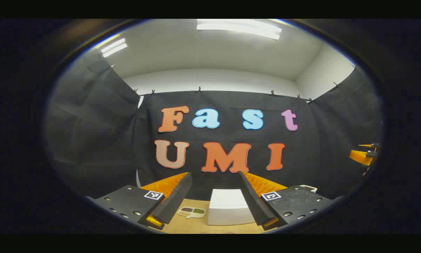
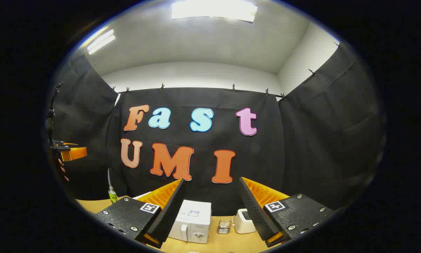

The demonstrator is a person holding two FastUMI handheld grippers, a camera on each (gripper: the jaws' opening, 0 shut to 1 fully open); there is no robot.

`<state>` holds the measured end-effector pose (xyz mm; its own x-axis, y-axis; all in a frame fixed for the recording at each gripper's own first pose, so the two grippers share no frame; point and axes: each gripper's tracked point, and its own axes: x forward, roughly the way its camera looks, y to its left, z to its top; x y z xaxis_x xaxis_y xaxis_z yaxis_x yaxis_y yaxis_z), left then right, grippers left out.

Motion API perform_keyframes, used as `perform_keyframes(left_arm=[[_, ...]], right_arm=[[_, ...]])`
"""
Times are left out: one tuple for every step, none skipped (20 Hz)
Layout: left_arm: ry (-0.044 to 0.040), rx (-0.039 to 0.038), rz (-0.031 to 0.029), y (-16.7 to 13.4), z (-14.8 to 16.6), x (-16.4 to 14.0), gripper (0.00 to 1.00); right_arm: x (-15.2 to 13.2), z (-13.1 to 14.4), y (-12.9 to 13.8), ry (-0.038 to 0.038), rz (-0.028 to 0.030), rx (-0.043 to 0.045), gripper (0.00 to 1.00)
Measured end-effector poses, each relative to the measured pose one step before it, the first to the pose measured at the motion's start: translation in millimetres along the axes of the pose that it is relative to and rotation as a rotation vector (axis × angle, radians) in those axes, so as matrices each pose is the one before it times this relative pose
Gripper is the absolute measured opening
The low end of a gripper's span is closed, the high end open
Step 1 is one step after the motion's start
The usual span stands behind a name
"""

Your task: Open the microwave oven with the left hand, put the food in, and close the microwave oven.

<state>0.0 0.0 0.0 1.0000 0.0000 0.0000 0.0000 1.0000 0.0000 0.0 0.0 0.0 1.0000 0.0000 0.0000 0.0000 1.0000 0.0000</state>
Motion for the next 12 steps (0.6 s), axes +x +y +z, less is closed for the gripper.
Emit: perform_keyframes(left_arm=[[-0.00353, 0.00258, 0.00611, 0.53, 0.43, 0.72, 0.85], [-0.00285, 0.00303, 0.00650, 1.57, -0.24, -0.41, 0.85], [-0.00721, 0.00000, 0.00190, -0.09, 0.41, -0.35, 0.85], [-0.00116, 0.00245, -0.00456, -1.66, -1.28, 0.54, 0.85], [0.00355, 0.00522, -0.00287, -1.12, -1.75, 0.52, 0.85], [0.00378, 0.00640, 0.00203, -0.24, -1.63, 0.01, 0.85], [-0.00027, 0.00714, -0.00199, -1.33, 0.43, -0.04, 0.82], [-0.00045, -0.00040, -0.00336, -1.84, -0.35, 0.43, 0.85], [0.00151, -0.00301, -0.00601, -2.89, -0.92, 0.43, 0.85], [0.00222, -0.00642, -0.00316, -5.12, -2.93, -1.03, 0.85], [0.00417, -0.01003, -0.00350, -3.31, -2.26, 0.42, 0.85], [0.00238, -0.01081, -0.00983, -5.15, -5.11, 0.64, 0.85]], right_arm=[[0.12, -0.95, -3.98, -0.00064, -0.00620, 0.00440, 0.93], [0.82, -0.67, -2.47, 0.00049, -0.00209, 0.00292, 0.93], [-0.65, -1.80, -3.88, 0.00067, -0.00514, 0.00591, 0.93], [1.16, -2.70, -1.66, 0.00350, -0.00045, 0.00691, 0.93], [-0.16, -2.52, -1.99, 0.00291, -0.00042, 0.00558, 0.93], [0.73, -1.59, -2.35, 0.00384, -0.00098, 0.00266, 0.93], [1.54, -0.55, -1.56, 0.00094, -0.00084, 0.00004, 0.93], [1.67, -1.68, -0.91, 0.00134, -0.00125, -0.00247, 0.93], [-0.24, -1.90, -1.41, 0.00213, -0.00165, -0.00437, 0.93], [-0.96, -0.99, -1.47, -0.00217, -0.00124, -0.00315, 0.93], [0.28, -1.85, -0.63, -0.00057, -0.00025, -0.00242, 0.93], [-0.59, -1.93, -0.73, -0.00125, 0.00004, 0.00050, 0.93]])
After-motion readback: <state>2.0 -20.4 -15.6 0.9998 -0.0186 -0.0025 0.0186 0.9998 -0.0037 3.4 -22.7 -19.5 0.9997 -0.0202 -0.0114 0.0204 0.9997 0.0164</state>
